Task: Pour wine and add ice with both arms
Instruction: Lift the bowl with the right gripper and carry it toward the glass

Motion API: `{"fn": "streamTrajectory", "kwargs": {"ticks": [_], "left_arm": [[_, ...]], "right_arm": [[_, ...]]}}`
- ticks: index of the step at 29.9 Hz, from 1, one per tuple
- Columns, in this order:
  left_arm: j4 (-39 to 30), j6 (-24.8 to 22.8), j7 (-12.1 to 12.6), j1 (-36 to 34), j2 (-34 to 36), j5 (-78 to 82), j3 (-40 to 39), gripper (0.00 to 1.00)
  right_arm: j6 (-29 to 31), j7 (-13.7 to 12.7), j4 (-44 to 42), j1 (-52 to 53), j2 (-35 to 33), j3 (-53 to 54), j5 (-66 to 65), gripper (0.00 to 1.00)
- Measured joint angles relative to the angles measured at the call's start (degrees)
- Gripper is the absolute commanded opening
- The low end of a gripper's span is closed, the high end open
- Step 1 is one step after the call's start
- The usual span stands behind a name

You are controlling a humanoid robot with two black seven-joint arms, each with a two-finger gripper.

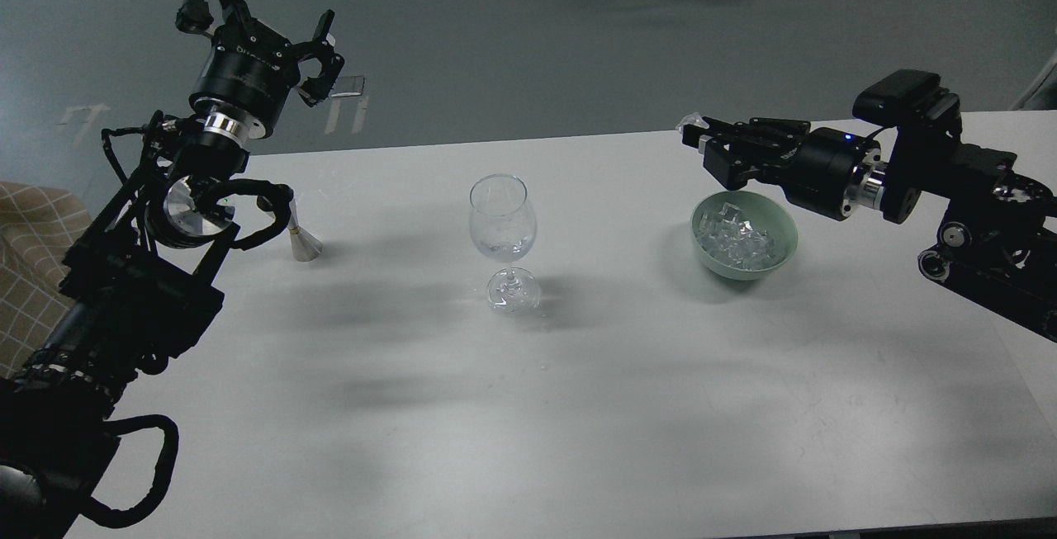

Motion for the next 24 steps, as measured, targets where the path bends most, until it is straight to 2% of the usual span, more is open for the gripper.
{"fn": "streamTrajectory", "kwargs": {"ticks": [11,24], "left_arm": [[-0.01,0.00,-0.12,0.07,0.63,0.00,-0.39,0.98],[-0.01,-0.06,-0.21,-0.15,0.97,-0.20,-0.31,0.98]], "right_arm": [[0.73,-0.73,0.36,5.79,11.01,-0.55,-0.15,0.00],[0.80,-1.04,-0.94,6.02,15.57,-3.97,-0.51,0.00]]}}
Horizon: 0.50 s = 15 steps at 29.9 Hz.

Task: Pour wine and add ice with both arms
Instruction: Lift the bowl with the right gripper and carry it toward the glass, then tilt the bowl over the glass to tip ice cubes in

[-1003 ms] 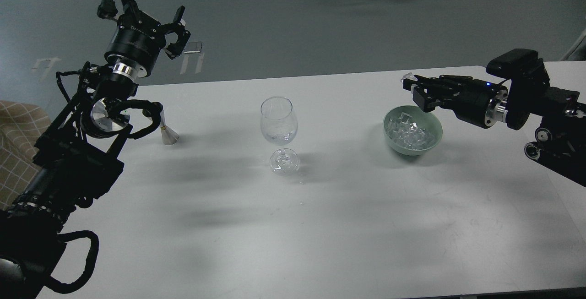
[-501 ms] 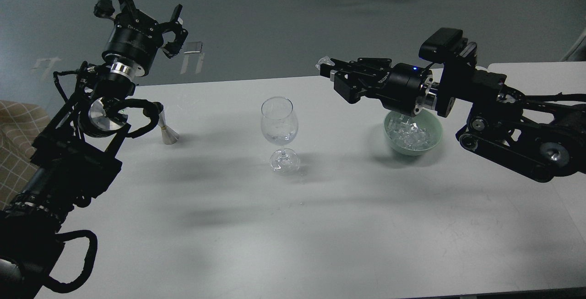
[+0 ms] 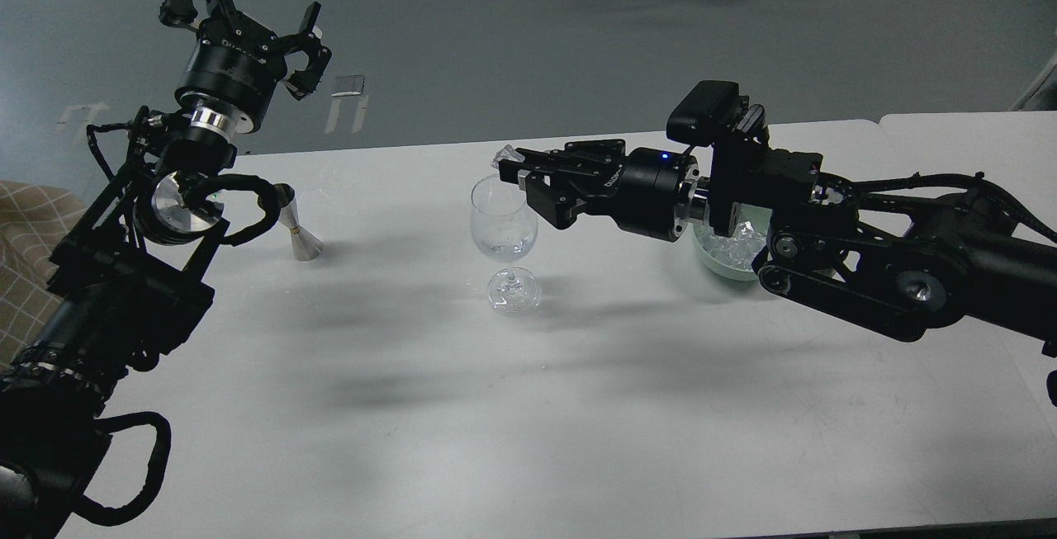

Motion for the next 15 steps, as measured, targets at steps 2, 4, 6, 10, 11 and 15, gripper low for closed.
{"fn": "streamTrajectory", "kwargs": {"ticks": [2,4,6,10,11,15], "left_arm": [[0.00,0.00,-0.01,0.04,0.00,0.00,0.00,0.98],[0.00,0.00,-0.07,0.06,0.00,-0.04,0.00,0.98],[0.00,0.00,-0.09,0.06,0.00,-0.07,0.00,0.98],[0.00,0.00,-0.10,0.15,0.00,-0.08,-0.01,0.98],[0.00,0.00,-0.09,0.15,0.01,-0.10,-0.02,0.98],[0.00,0.03,-0.10,0.15,0.06,-0.25,-0.07,0.98]], "right_arm": [[0.00,0.00,-0.31,0.01,0.39,0.00,0.00,0.01],[0.00,0.00,-0.45,0.06,0.62,0.00,0.00,0.01],[0.00,0.00,-0.83,0.06,0.84,0.02,0.00,0.02],[-0.02,0.00,-1.81,0.06,2.01,0.03,0.00,0.02],[-0.02,-0.01,-2.13,0.06,2.31,0.03,0.00,0.02],[-0.03,0.00,-3.27,0.06,3.84,0.03,-0.02,0.03]]}}
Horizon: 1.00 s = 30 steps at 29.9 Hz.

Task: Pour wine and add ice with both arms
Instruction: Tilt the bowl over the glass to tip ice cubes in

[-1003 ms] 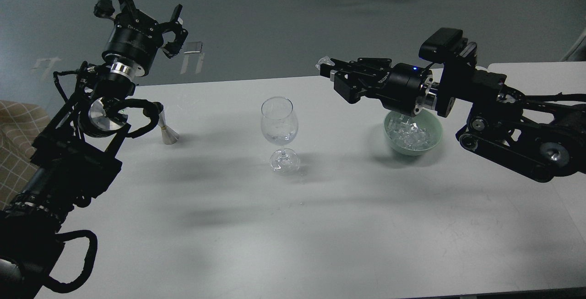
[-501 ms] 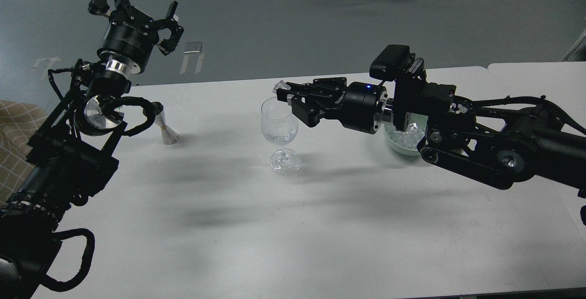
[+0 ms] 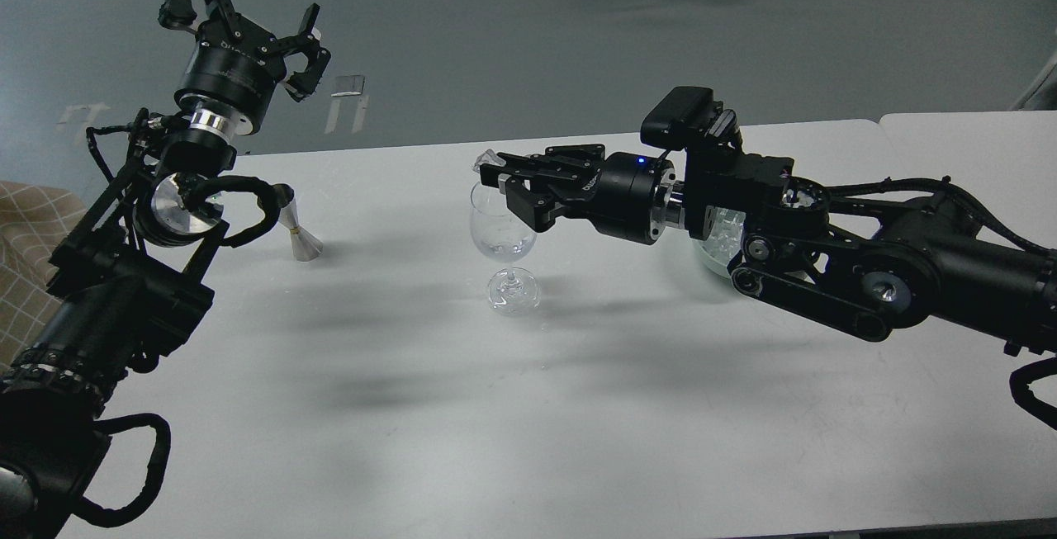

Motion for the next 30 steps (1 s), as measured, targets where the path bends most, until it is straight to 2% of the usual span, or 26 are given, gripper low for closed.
{"fn": "streamTrajectory", "kwargs": {"ticks": [13,17,26,30], "left_arm": [[-0.08,0.03,0.00,-0.16,1.05,-0.11,-0.11,0.98],[-0.09,0.03,0.09,-0.16,1.05,-0.11,-0.11,0.98],[-0.09,0.02,0.10,-0.16,1.28,-0.14,-0.03,0.98],[-0.09,0.01,0.15,-0.16,1.43,-0.14,-0.06,0.98]], "right_arm": [[0.00,0.00,-0.84,-0.37,0.50,-0.24,-0.01,0.06],[0.00,0.00,-1.33,-0.62,0.62,-0.24,-0.01,0.14],[0.00,-0.07,-1.68,-0.80,1.51,-0.32,-0.01,0.14],[0.00,-0.08,-1.77,-0.90,1.73,-0.34,-0.01,0.18]]}}
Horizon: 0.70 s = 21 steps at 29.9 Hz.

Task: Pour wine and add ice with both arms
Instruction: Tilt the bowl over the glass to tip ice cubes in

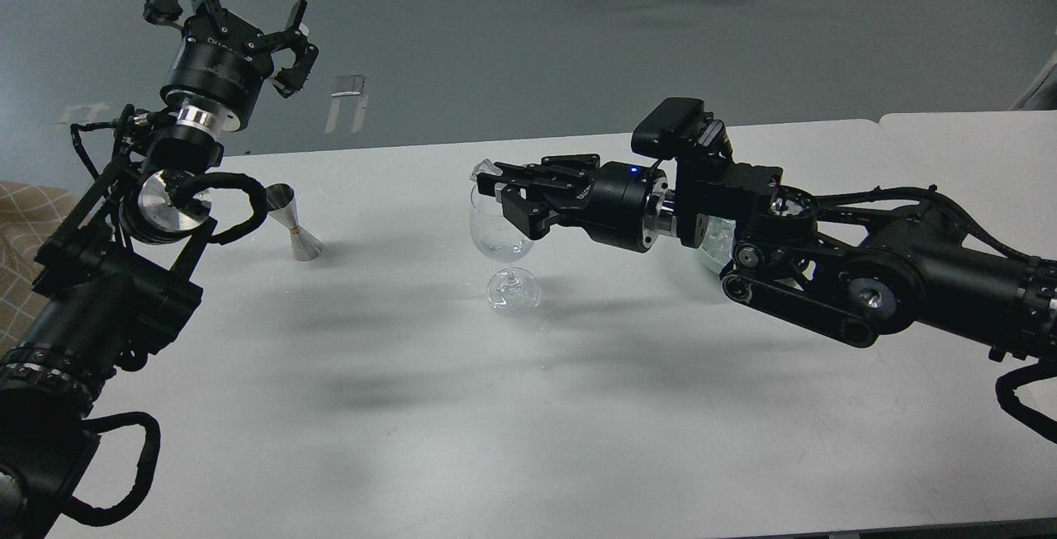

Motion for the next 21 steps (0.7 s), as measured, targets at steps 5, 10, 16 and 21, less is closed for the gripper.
{"fn": "streamTrajectory", "kwargs": {"ticks": [5,10,16,21], "left_arm": [[0.00,-0.06,0.03,0.14,0.14,0.00,0.01,0.98],[0.00,-0.07,0.03,0.16,0.16,0.00,0.02,0.98],[0.00,-0.08,0.03,0.16,0.10,-0.04,-0.04,0.98],[0.00,-0.04,0.03,0.10,0.11,-0.05,-0.04,0.98]], "right_arm": [[-0.08,-0.01,-0.08,-0.18,0.02,-0.04,0.00,0.19],[-0.08,-0.01,-0.25,-0.28,0.16,-0.03,0.00,0.22],[-0.30,-0.10,-1.23,-0.36,0.91,0.01,0.00,0.29],[-0.60,-0.34,-1.33,-0.22,1.01,0.04,0.00,0.37]]}}
